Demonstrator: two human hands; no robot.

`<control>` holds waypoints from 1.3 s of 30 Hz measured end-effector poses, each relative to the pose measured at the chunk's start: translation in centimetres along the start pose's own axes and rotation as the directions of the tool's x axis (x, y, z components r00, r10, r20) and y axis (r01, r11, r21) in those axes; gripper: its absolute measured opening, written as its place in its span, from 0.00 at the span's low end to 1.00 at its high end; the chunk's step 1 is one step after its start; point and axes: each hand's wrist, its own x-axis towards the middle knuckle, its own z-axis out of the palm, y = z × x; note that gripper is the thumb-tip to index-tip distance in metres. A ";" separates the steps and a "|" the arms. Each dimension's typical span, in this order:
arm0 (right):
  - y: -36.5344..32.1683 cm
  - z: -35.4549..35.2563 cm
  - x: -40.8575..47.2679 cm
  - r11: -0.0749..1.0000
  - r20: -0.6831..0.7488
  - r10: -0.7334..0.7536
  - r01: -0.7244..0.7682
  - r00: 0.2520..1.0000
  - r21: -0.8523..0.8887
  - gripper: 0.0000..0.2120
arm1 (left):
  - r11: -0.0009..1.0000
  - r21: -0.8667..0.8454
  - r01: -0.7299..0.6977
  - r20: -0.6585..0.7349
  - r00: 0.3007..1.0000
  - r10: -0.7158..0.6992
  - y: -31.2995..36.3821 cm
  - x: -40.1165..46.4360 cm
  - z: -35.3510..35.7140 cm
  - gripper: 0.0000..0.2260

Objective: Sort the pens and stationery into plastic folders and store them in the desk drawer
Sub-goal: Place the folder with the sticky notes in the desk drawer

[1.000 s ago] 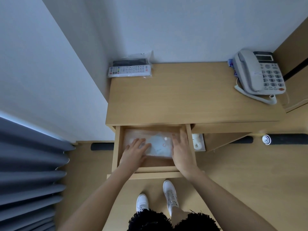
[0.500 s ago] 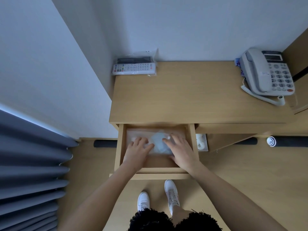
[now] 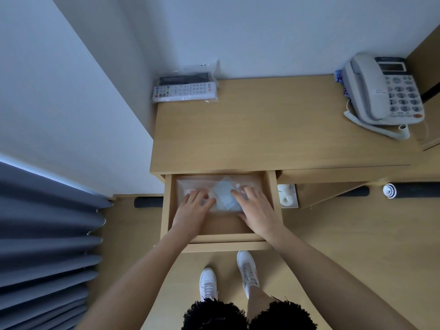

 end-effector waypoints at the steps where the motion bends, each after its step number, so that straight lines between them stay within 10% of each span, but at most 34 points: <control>1: 0.0 0.1 -0.1 1.000 -0.005 -0.001 0.001 1.000 0.007 0.36 | 1.000 -0.001 -0.012 -0.022 1.000 0.012 0.0 -0.1 0.1 0.32; 30: -1.7 -4.9 -0.8 0.994 -0.097 0.085 -0.078 0.992 0.076 0.26 | 0.975 -0.174 -0.137 -0.135 0.984 0.114 -1.1 -0.4 -7.3 0.22; 39: -0.2 -9.8 -7.3 0.894 -0.247 0.431 -0.448 0.868 -0.015 0.37 | 0.967 -0.047 -0.252 -0.016 0.968 0.251 6.7 3.3 -12.5 0.31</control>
